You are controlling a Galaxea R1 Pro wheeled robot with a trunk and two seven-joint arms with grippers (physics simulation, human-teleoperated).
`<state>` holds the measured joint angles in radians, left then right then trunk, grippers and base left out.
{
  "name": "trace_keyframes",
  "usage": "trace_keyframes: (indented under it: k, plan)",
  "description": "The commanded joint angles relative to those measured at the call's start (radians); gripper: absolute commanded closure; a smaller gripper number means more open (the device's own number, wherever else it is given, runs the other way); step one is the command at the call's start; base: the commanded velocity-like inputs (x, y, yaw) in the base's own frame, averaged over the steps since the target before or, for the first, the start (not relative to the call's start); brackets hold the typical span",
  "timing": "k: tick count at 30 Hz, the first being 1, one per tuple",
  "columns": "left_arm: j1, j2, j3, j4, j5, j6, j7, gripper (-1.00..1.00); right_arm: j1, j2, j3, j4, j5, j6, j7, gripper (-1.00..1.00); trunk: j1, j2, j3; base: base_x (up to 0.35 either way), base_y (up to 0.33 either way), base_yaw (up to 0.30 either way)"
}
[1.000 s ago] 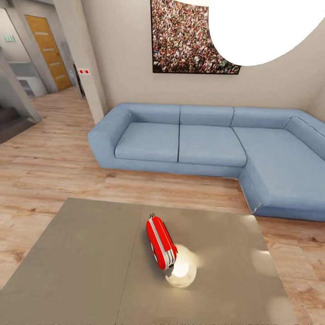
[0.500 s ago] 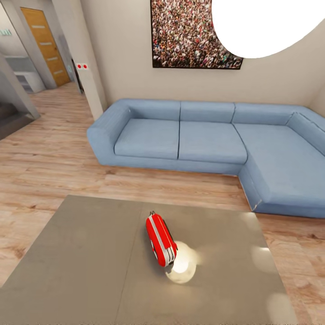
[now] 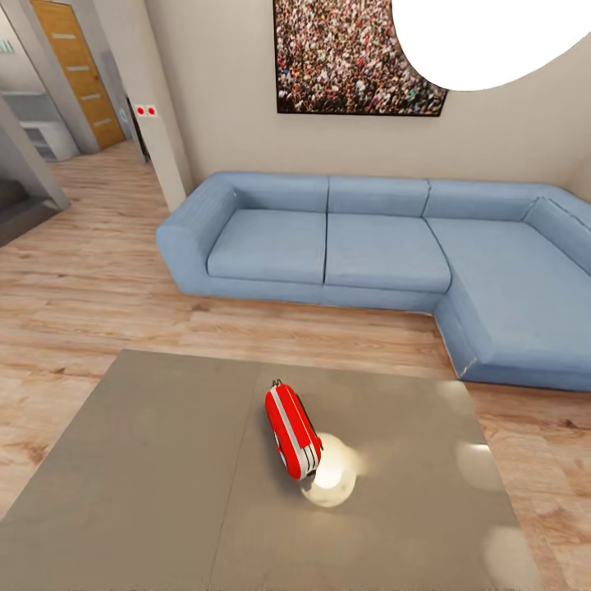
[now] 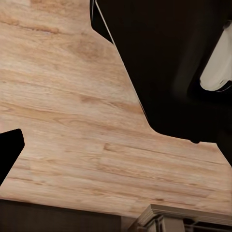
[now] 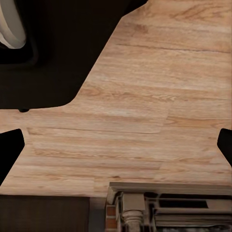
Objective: Turn on the radio receiver that's on the table in the living room.
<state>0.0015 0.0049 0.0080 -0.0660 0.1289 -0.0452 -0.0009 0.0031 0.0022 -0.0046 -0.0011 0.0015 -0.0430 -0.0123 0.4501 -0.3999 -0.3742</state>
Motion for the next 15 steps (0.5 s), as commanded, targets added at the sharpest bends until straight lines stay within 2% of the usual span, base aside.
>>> trace_keyframes:
  k: [1, 15]
  plan:
    - [0.000, 0.000, 0.000, 0.000, 0.000, 0.000, 0.000, -1.00, 0.000, 0.000, 0.000, 0.000, 0.000, 0.000, 0.000, -1.00, 0.000, 0.000, -0.002, 0.000, 0.000, 0.000]
    - [0.000, 0.000, 0.001, 0.000, 0.000, -0.001, -0.001, -1.00, 0.000, 0.000, 0.000, 0.000, 0.000, 0.000, 0.000, -1.00, 0.000, 0.000, -0.024, 0.000, 0.000, 0.000]
